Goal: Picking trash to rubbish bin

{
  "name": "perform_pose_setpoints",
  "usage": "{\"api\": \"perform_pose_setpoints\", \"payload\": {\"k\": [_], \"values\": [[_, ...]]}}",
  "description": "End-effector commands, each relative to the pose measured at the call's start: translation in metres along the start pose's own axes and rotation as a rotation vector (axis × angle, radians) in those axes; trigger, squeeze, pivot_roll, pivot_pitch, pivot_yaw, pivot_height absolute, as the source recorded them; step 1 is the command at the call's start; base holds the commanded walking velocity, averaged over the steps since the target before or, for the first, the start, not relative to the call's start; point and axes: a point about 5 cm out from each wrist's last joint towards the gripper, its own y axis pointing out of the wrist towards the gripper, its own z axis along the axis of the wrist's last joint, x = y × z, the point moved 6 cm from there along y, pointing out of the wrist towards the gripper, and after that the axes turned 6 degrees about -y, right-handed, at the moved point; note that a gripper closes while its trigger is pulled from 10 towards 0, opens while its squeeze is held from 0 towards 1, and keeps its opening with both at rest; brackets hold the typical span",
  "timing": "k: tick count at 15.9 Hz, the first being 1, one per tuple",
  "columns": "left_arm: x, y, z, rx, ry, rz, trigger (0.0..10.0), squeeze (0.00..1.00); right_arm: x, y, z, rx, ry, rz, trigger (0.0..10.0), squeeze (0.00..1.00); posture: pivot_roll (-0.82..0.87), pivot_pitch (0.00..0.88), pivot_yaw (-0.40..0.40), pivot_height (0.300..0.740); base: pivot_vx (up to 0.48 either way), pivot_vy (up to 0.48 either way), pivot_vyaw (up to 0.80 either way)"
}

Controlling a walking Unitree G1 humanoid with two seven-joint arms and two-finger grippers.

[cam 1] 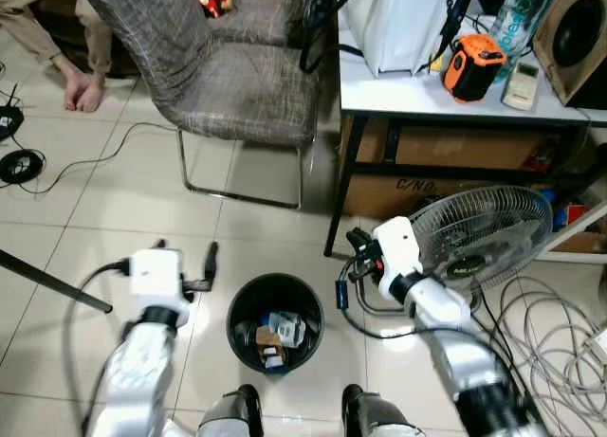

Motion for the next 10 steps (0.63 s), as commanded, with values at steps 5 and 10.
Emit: {"api": "perform_pose_setpoints", "payload": {"k": [5, 10], "values": [[0.006, -0.02, 0.015, -0.007, 0.05, 0.025, 10.0, 0.0, -0.001, -0.009, 0.017, 0.038, -0.008, -0.002, 10.0, 0.0, -0.06, 0.194, 0.006, 0.74, 0.0, 0.0, 0.45], [0.015, -0.016, 0.012, -0.046, 0.044, 0.027, 10.0, 0.0, -0.005, -0.01, 0.017, 0.016, 0.008, 0.021, 10.0, 0.0, -0.07, 0.197, 0.005, 0.74, 0.0, 0.0, 0.8]]}}
